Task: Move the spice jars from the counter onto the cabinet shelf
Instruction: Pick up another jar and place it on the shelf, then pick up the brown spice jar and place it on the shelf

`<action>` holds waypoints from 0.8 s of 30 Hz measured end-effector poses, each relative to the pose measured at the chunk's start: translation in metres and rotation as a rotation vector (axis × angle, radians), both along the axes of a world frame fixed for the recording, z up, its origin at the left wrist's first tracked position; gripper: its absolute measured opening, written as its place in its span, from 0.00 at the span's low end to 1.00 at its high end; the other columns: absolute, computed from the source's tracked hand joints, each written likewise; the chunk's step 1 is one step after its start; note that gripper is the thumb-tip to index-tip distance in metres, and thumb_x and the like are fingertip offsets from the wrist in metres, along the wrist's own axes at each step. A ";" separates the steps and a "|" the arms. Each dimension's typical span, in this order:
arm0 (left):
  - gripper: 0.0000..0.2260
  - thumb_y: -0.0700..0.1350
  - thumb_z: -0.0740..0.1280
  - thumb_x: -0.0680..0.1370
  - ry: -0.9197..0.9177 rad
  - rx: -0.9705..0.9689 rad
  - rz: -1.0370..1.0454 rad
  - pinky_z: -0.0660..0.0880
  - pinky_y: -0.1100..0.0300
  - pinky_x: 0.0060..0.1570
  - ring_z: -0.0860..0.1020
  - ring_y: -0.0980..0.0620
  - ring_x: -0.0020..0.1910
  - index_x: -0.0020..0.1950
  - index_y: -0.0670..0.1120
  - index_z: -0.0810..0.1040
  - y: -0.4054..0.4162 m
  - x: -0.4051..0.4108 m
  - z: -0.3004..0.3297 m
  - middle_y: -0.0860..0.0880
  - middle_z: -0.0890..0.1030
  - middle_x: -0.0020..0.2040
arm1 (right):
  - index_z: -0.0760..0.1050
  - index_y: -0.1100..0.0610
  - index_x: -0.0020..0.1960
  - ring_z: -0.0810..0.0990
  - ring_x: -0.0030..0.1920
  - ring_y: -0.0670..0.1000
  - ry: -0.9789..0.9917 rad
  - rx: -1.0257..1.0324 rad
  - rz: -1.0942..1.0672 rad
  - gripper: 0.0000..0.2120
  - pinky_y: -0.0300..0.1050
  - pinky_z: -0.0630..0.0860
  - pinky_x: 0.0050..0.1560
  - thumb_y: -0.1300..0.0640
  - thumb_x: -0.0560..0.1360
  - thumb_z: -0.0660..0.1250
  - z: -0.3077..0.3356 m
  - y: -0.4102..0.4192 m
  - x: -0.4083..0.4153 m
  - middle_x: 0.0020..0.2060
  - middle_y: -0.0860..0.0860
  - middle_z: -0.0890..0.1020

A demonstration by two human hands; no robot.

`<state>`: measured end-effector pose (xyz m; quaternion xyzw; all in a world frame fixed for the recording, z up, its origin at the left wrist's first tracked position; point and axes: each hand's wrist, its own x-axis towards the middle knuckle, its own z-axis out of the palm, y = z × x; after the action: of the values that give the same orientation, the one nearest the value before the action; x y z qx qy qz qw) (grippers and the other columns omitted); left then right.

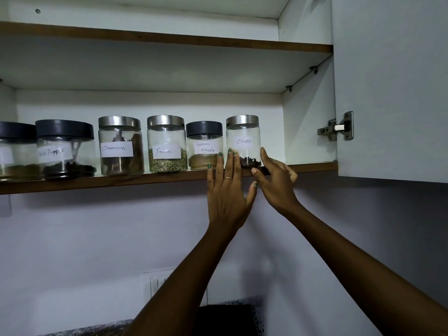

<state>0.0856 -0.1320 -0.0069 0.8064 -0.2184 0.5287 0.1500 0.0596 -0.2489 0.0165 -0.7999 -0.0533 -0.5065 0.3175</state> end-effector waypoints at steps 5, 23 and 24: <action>0.32 0.58 0.54 0.79 0.003 0.077 -0.044 0.39 0.51 0.74 0.47 0.47 0.77 0.78 0.46 0.47 0.008 -0.012 -0.001 0.48 0.49 0.79 | 0.57 0.55 0.75 0.57 0.75 0.49 -0.001 -0.059 -0.015 0.26 0.41 0.45 0.71 0.55 0.80 0.60 -0.004 0.002 -0.012 0.73 0.52 0.64; 0.17 0.44 0.65 0.74 0.521 -0.031 0.029 0.70 0.54 0.49 0.75 0.47 0.53 0.63 0.46 0.73 0.323 -0.122 -0.274 0.47 0.76 0.58 | 0.78 0.63 0.34 0.77 0.40 0.61 0.036 -0.093 0.433 0.10 0.55 0.71 0.44 0.72 0.67 0.60 -0.228 0.253 -0.058 0.33 0.59 0.79; 0.17 0.44 0.65 0.74 0.564 -0.051 0.048 0.69 0.56 0.49 0.75 0.48 0.54 0.63 0.47 0.73 0.337 -0.128 -0.291 0.48 0.76 0.59 | 0.78 0.63 0.34 0.77 0.39 0.60 0.071 -0.128 0.469 0.10 0.55 0.71 0.43 0.72 0.66 0.61 -0.242 0.271 -0.061 0.33 0.57 0.79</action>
<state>-0.0419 0.2049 -0.2977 0.9225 -0.1355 0.2924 0.2125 -0.0013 0.0218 -0.2251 -0.8015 -0.2583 -0.3860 0.3768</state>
